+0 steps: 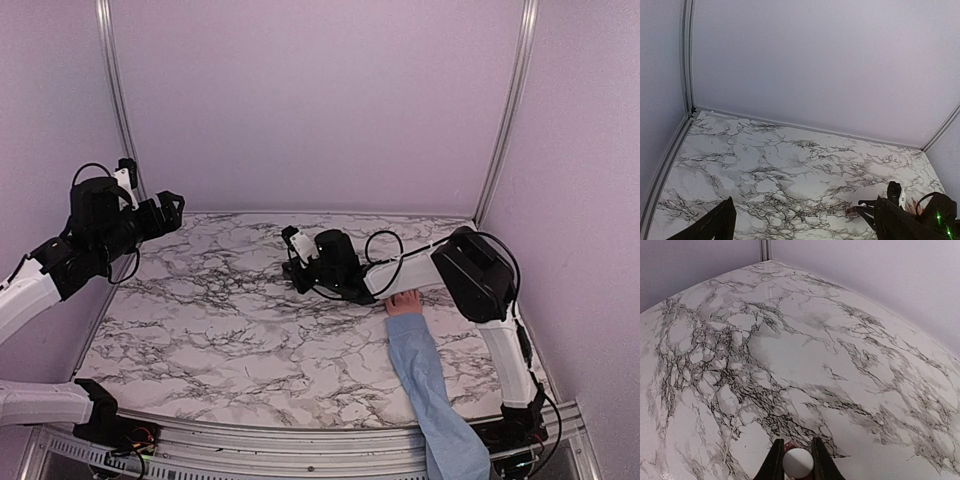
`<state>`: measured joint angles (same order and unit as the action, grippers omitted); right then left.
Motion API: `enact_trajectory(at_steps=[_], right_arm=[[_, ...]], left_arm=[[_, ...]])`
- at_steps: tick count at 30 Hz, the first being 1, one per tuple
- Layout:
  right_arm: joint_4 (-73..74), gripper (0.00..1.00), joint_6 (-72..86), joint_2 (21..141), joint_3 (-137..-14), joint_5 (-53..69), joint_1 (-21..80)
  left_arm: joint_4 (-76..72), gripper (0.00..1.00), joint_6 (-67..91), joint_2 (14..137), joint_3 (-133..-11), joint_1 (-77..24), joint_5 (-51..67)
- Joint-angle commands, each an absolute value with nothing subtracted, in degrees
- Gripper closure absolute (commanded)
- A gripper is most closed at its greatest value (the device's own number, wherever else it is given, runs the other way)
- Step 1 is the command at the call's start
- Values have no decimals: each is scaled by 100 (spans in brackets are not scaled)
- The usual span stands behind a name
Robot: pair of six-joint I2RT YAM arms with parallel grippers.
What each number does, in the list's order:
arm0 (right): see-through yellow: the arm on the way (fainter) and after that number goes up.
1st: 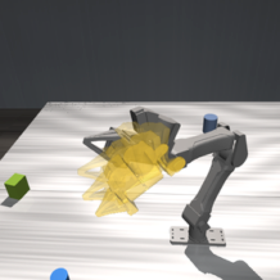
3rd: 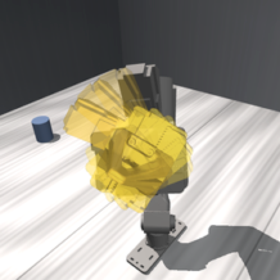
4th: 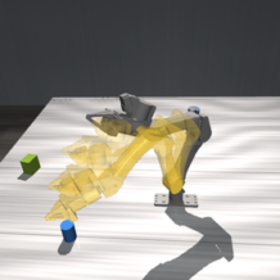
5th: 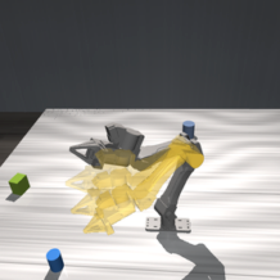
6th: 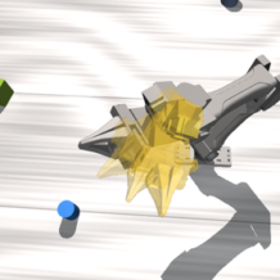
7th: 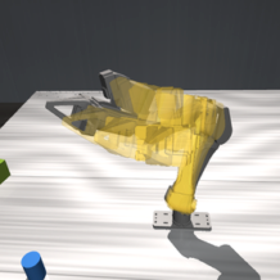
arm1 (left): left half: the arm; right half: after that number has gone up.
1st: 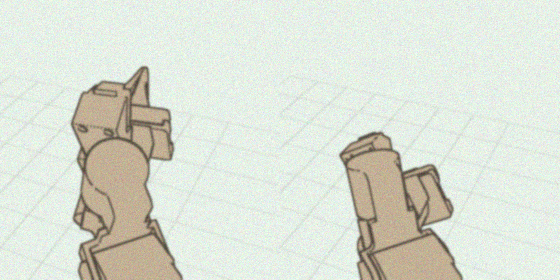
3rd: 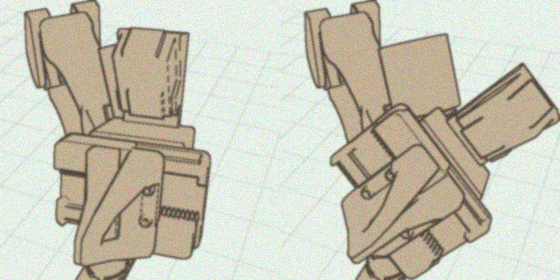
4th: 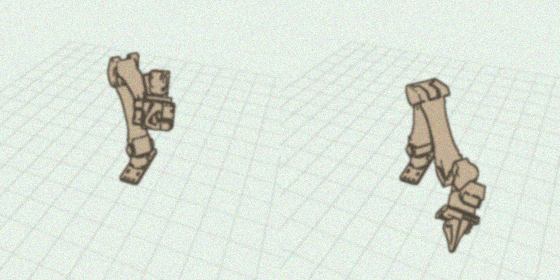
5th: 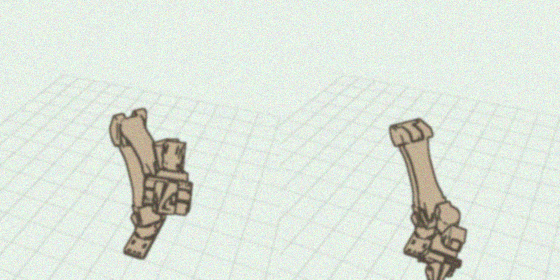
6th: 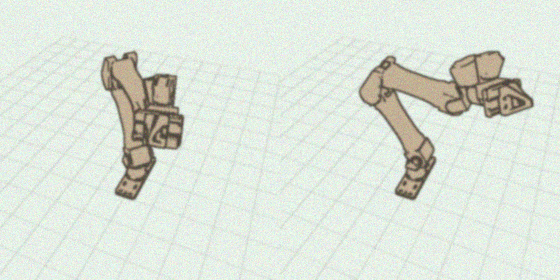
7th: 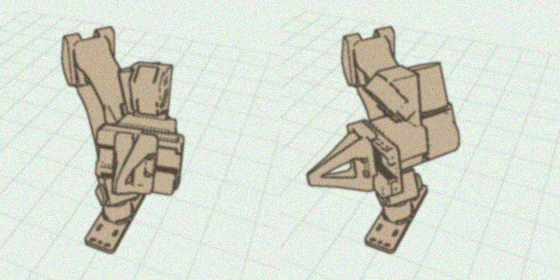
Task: Paint the nails
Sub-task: Place the nail polish bottle at the center of the board.
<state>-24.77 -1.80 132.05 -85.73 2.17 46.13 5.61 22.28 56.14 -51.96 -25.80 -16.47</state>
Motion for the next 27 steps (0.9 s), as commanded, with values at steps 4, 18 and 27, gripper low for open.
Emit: enact_trajectory(at_steps=[4,18,27], right_arm=[[-2646,85,-255,13340,-8786,140,4675],[-2595,72,-203,13376,-8796,227,4672],[-2189,11,-115,12587,-8754,157,4701]], left_arm=[[632,1,2138,5654,-5190,-2484,-1465],[654,1,2114,5655,-5203,-2399,-1381],[677,1,2309,5953,-5317,-2355,-1228]])
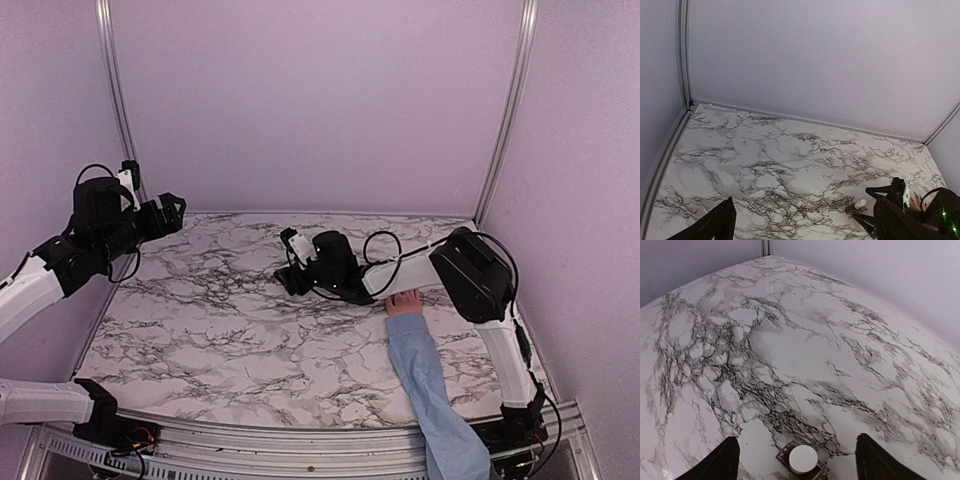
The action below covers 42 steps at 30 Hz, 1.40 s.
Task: Paint the nails
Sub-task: Place the nail polish bottle at the center of the board, then reset both arms
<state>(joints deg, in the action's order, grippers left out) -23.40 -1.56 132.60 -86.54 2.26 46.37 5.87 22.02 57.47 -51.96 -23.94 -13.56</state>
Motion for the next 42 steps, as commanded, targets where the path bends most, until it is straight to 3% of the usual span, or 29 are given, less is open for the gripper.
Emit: enact_trajectory(at_steps=[1,6,13,24,32,37,42], right_arm=[[-2149,5,-85,12430,-8693,137,4695],[-1580,1,112,11641,-8589,209,4693],[325,2,511,10731,-9054,465,4505],[1134,2,1002,8661,-7671,439,3407],[1004,2,1151,7536,-5970,607,2610],[734,1,1394,7379,-5200,704,2521],[495,2,1604,7343,-4931,784,2518]], left_arm=[[677,1,2338,6011,-5348,-2348,-1211],[922,1,2489,6428,-5693,-2322,-1095],[1169,1,2504,7114,-6317,-2216,-777],[1567,1,2635,8027,-7010,-1960,-207],[1254,1,2749,8173,-6283,-1991,-26],[444,1,3017,7660,-5199,-2037,109],[306,1,3146,7527,-4865,-2048,26]])
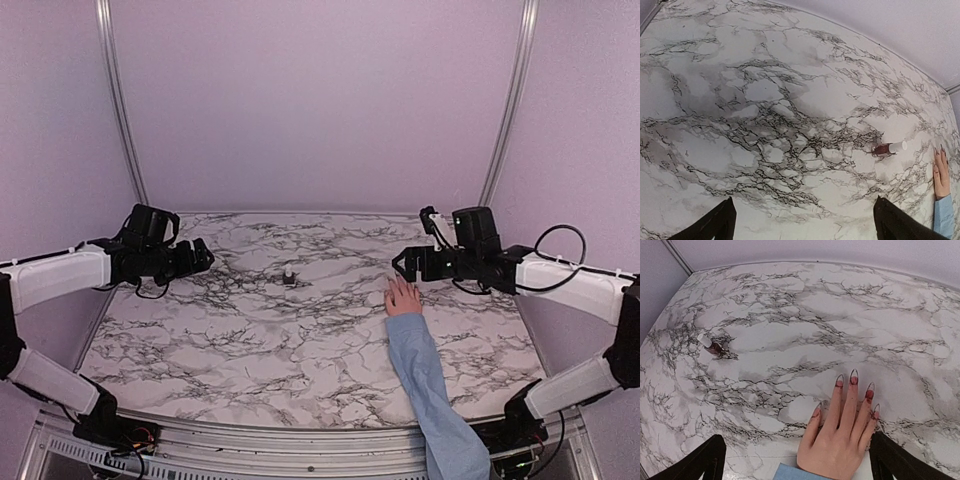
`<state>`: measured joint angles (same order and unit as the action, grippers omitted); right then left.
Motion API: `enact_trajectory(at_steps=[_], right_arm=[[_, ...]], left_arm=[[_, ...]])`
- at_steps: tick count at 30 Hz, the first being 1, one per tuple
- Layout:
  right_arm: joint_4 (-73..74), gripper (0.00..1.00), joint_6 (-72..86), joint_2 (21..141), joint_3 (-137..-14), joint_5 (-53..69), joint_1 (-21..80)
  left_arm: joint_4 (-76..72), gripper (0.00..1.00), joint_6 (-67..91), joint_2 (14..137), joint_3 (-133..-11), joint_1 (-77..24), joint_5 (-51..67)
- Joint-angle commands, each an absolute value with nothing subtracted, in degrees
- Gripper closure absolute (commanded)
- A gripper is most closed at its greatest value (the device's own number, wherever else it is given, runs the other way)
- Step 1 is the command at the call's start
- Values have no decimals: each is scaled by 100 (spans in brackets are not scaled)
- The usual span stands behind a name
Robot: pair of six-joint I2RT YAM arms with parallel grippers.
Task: Paint the nails
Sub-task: Reset both arms
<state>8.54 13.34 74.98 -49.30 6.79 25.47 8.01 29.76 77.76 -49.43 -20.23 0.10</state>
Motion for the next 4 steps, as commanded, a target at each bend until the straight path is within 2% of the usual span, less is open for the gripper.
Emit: enact_trajectory(at_steps=[1,4], right_arm=[[473,1,1616,7339,-4927,782,2514],[436,1,1596,7348,-4926,757,2514]], left_arm=[[307,1,3149,7514,-4841,-2048,-90],[305,1,3134,7486,-4802,-2048,-222]])
